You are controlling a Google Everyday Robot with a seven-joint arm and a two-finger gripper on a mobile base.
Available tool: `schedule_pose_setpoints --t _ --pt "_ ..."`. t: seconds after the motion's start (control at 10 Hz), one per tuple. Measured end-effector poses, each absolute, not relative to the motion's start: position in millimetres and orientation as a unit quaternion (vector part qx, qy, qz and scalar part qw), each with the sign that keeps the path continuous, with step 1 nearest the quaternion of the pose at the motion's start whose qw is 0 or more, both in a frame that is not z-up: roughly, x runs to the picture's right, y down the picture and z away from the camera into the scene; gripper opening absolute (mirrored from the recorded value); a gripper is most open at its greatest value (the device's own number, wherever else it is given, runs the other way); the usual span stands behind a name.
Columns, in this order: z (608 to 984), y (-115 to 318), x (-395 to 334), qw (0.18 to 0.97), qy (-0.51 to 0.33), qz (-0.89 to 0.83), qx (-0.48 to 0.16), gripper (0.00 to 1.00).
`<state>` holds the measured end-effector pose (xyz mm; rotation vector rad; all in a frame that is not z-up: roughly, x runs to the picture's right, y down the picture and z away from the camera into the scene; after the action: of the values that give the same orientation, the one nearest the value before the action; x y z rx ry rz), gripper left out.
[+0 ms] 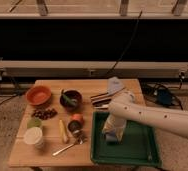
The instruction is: Wipe tray with sponge
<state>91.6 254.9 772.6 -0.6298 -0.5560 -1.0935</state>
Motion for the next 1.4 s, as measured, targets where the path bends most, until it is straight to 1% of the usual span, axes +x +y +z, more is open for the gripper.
schedule_pose_setpoints --t 0.2,0.5,0.7,1.0,1.2,1.4 --pt "766 260 67 0.756 -0.276 -0.523 -0.281 0.00" --pt "745 275 71 0.749 -0.285 -0.524 -0.289 0.00" --pt "735 282 93 0.750 -0.279 -0.519 -0.301 0.00" --pt "728 295 158 0.757 -0.257 -0.499 -0.336 0.00" --pt "734 300 188 0.763 -0.243 -0.481 -0.358 0.00" --pt "746 301 199 0.769 -0.234 -0.465 -0.371 0.00"
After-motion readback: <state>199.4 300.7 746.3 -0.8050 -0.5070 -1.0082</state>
